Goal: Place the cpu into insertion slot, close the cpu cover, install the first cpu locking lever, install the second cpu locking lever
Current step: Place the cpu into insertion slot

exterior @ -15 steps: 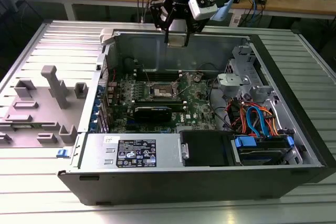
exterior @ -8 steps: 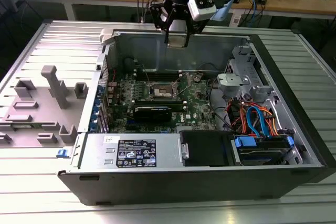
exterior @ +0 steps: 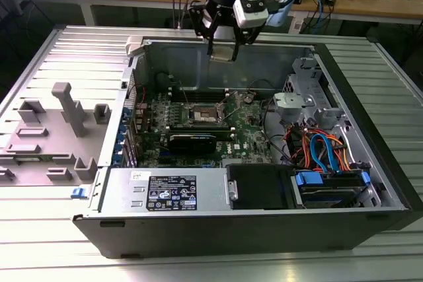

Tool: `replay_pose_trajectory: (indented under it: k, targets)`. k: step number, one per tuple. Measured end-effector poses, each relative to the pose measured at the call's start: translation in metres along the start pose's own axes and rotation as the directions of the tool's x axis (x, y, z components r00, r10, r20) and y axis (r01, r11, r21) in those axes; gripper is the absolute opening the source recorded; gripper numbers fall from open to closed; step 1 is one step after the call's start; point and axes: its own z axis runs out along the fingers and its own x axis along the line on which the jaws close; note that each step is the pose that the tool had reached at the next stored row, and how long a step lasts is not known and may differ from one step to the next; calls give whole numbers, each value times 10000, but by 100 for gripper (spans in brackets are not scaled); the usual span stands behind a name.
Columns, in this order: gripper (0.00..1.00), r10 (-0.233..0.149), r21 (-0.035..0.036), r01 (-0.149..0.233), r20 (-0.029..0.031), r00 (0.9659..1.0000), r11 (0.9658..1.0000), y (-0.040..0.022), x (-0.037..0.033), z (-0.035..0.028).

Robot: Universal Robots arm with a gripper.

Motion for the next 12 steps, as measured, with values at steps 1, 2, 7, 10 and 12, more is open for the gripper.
replay_pose_trajectory:
  k: [1, 2, 7, 10, 12]
  targets:
    - [55, 28, -3, -28, 3, 10000, 10000, -3, 0, 3]
    - [55, 42, -4, -42, 4, 10000, 10000, -9, 1, 4]
    - [55, 290, -6, -290, 25, 9996, 9996, -30, -2, 25]
    - [55, 647, -15, -647, 55, 9979, 9979, -32, -2, 44]
    - [55, 1005, -25, -1005, 85, 9949, 9949, -35, -3, 71]
